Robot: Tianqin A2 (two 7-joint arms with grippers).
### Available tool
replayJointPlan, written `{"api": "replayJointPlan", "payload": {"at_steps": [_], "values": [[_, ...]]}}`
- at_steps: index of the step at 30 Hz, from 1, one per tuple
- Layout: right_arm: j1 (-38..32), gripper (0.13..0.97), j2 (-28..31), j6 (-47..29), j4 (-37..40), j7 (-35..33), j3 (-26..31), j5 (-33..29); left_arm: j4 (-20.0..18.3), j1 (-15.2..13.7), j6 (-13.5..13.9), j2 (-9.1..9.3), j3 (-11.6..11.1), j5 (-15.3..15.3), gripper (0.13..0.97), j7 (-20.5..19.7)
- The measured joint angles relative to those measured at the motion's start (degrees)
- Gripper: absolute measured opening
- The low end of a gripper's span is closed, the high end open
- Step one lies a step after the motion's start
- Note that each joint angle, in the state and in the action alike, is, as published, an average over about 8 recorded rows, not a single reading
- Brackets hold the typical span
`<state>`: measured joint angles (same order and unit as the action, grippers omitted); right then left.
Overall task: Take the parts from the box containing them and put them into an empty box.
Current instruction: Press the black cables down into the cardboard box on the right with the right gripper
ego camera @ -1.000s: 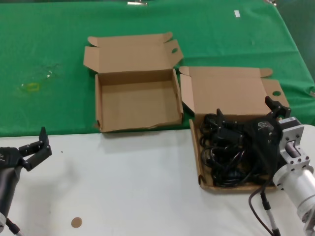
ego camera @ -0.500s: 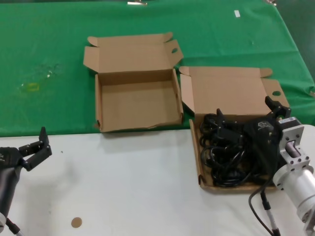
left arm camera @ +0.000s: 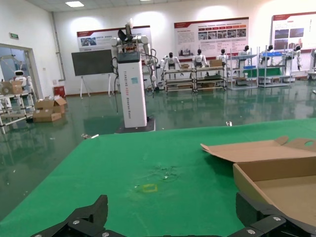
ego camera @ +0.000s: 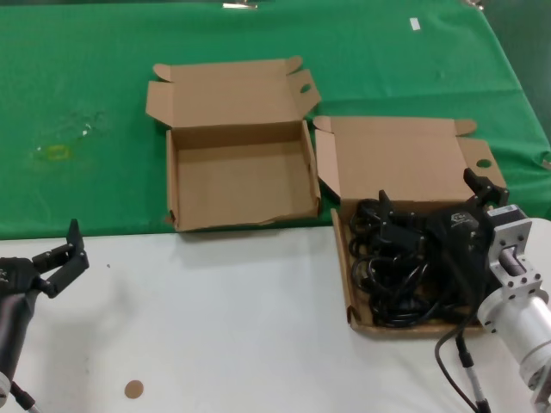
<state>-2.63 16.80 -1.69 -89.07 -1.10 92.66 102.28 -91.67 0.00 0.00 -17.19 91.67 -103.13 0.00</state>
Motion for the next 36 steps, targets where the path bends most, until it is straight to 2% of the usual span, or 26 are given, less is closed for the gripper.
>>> {"api": "replayJointPlan", "payload": {"at_steps": [4, 8, 17, 25, 26, 34, 36], "values": [[0.0, 0.966, 0.0, 0.0, 0.0, 0.0, 0.0, 0.0, 0.0, 0.0, 0.0, 0.00, 0.0, 0.0, 0.877, 0.0], [0.0, 0.966, 0.0, 0.0, 0.0, 0.0, 0.0, 0.0, 0.0, 0.0, 0.0, 0.00, 0.0, 0.0, 0.877, 0.0], [-0.1, 0.966, 0.3, -0.1, 0.2, 0.1, 0.2, 0.1, 0.0, 0.0, 0.0, 0.00, 0.0, 0.0, 0.728, 0.0], [-0.3, 0.966, 1.6, 0.0, 0.5, 0.8, 1.2, 0.4, 0.0, 0.0, 0.0, 0.00, 0.0, 0.0, 0.509, 0.0], [-0.4, 0.966, 2.0, 0.1, 0.4, 1.0, 1.6, 0.6, 0.0, 0.0, 0.0, 0.00, 0.0, 0.0, 0.509, 0.0], [-1.3, 0.966, 9.3, 1.9, -1.0, 3.1, 7.1, 3.4, 0.0, 0.0, 0.0, 0.00, 0.0, 0.0, 0.315, 0.0], [-1.7, 0.966, 12.2, 2.1, -1.5, 3.6, 9.0, 4.2, 0.0, 0.0, 0.0, 0.00, 0.0, 0.0, 0.315, 0.0]]}}
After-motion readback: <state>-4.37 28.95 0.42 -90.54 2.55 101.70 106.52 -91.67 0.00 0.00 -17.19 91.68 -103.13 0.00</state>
